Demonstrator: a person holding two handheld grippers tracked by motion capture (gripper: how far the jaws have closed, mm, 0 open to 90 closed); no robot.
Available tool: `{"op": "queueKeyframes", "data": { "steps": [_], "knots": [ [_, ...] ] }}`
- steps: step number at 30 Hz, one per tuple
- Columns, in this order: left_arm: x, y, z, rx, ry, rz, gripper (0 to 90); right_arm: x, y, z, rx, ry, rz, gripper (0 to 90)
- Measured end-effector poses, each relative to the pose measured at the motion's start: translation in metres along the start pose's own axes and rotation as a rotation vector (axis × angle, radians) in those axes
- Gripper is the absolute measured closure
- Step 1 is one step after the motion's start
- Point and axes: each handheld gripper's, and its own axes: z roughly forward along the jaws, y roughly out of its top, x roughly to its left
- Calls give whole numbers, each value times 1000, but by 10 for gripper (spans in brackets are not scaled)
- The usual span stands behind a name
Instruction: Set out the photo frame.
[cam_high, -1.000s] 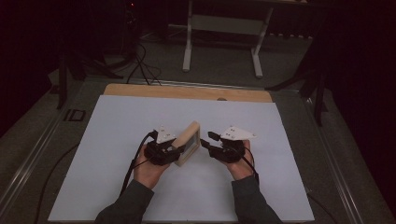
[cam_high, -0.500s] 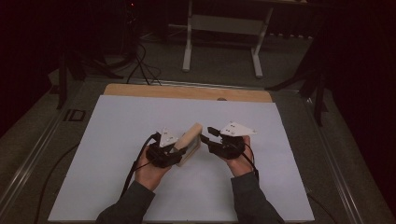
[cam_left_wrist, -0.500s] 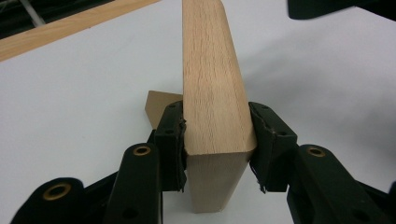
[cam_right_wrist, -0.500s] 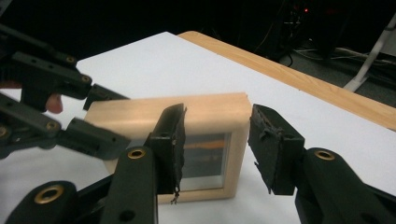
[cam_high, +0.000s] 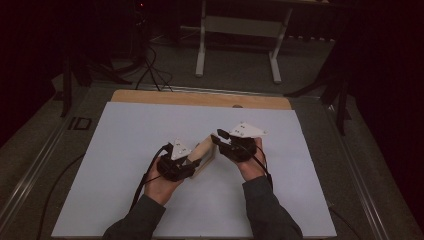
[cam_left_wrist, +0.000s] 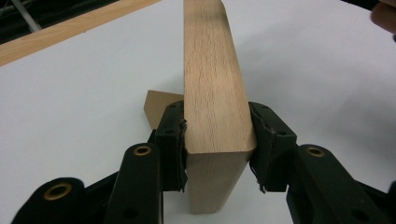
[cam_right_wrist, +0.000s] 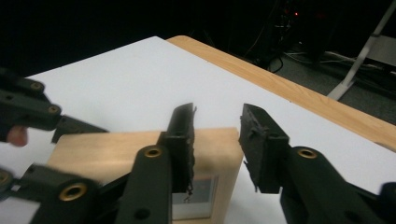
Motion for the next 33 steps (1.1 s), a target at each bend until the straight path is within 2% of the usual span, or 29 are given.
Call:
{"op": "queueKeyframes", "data": {
  "steps": [11,23,33],
  "knots": [
    [-1,-1,-1,3,-1,8,600,-1,10,20,15,-3,-12,893],
    [-1,-1,-1,3,1,15,599,-8,7,43,75,-24,13,899],
    [-2,-3,-1,-1,7,17,589,-7,5,46,91,-28,8,899]
  ]
}}
